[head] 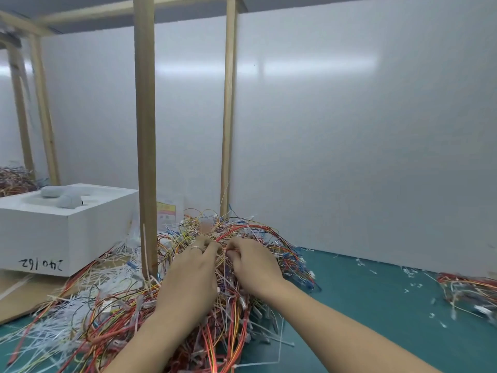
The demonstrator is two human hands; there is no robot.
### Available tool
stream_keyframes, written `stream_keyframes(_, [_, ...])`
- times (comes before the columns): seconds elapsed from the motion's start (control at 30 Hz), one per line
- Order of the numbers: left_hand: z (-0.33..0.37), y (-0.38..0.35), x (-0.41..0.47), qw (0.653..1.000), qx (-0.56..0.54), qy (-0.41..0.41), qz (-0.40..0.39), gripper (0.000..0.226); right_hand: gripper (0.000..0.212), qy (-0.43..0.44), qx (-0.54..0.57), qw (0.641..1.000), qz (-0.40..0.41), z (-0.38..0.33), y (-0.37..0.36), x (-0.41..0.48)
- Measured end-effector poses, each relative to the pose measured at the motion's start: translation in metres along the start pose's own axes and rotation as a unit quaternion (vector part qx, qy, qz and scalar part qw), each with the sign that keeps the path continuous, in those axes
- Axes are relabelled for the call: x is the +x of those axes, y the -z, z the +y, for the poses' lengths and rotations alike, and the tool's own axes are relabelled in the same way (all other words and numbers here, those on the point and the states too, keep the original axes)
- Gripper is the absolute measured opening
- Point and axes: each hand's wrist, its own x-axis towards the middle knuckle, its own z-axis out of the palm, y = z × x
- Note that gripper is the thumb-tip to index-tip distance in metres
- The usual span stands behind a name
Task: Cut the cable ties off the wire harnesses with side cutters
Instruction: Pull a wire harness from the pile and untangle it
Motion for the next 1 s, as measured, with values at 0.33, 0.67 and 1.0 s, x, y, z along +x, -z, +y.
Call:
stream_keyframes(0.33, [-0.01, -0.002, -0.002, 0.992, -0.111, 0.028, 0.046, 0.042, 0.019, 0.062, -0.116, 0.991, -0.032, 0.023, 0.017, 0.005])
stream_keyframes(0.67, [-0.004, 0.012, 0.0, 0.958, -0.262, 0.069, 0.089, 0.035, 0.019, 0.112, -0.04, 0.99, 0.079, -0.011, 0.053, 0.04])
stream_keyframes(1.0, [0.006, 0.022, 0.002, 0.942, -0.294, 0.061, 0.152, 0.044, 0.023, 0.044, 0.019, 0.999, -0.01, -0.025, 0.054, 0.044])
